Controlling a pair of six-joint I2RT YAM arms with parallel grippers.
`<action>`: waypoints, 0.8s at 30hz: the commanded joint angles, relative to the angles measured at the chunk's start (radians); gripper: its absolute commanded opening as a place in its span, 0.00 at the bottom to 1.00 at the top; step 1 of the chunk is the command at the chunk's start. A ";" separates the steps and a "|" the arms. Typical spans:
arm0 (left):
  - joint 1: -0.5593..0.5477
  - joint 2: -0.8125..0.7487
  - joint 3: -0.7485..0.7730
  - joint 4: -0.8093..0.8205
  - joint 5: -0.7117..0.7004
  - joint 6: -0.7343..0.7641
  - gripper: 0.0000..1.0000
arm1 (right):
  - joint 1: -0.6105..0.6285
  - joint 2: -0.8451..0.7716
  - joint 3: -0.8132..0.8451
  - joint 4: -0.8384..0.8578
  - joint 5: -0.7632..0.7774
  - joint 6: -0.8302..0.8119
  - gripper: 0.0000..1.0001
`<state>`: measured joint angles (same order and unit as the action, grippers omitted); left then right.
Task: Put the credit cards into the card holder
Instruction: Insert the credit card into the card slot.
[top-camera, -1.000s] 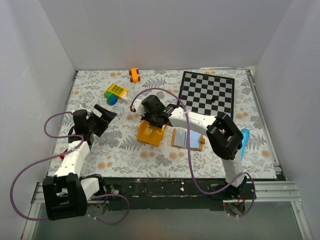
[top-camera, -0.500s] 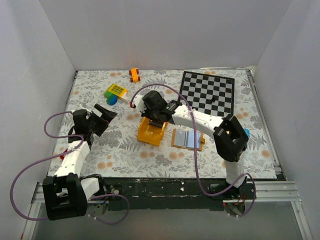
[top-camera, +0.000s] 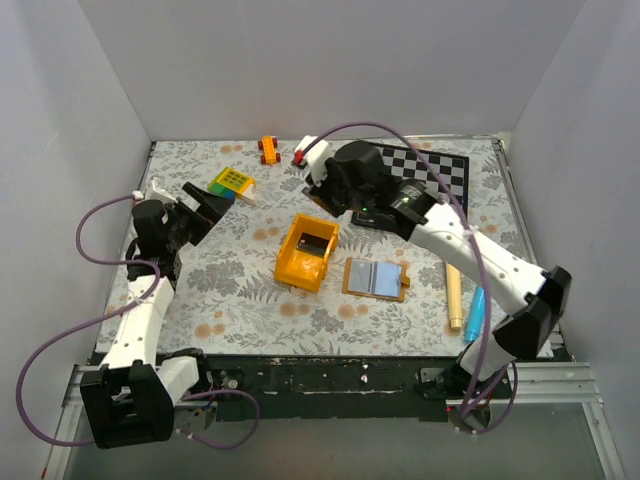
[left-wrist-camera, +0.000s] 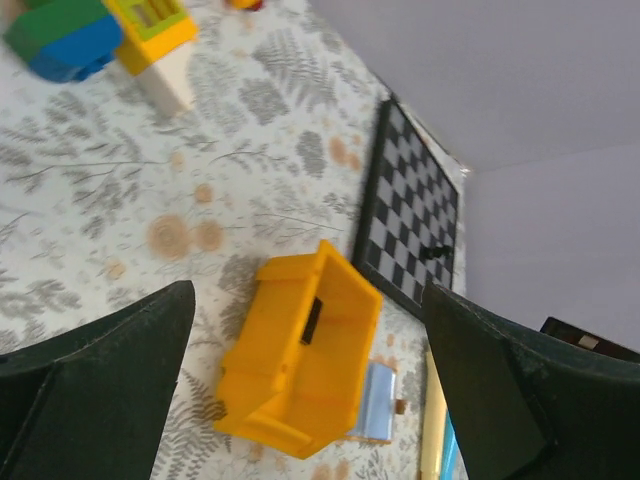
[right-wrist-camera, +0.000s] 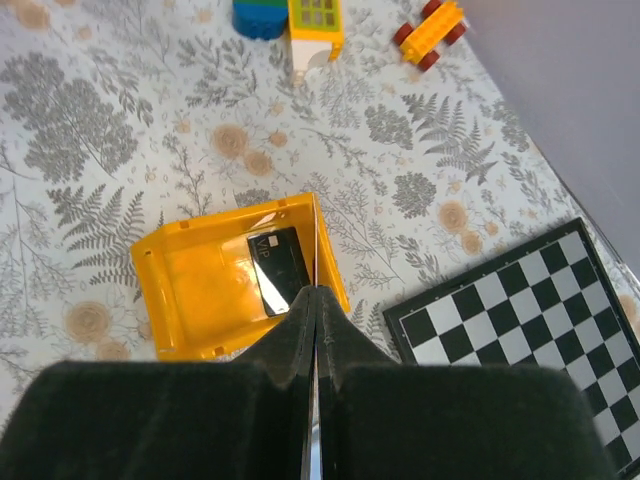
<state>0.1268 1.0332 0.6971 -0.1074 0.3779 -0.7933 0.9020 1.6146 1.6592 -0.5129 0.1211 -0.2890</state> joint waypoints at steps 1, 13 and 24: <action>-0.074 0.001 0.059 0.223 0.142 -0.026 0.98 | -0.072 -0.169 -0.045 -0.015 -0.089 0.180 0.01; -0.507 0.529 0.017 1.605 0.364 -0.542 0.98 | -0.416 -0.585 -0.340 0.043 -0.399 0.504 0.01; -0.728 0.742 0.205 1.779 0.325 -0.537 0.98 | -0.480 -0.663 -0.361 0.070 -0.503 0.597 0.01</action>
<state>-0.5797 1.8229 0.8478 1.2469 0.7170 -1.3373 0.4343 0.9722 1.2953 -0.4965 -0.3275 0.2649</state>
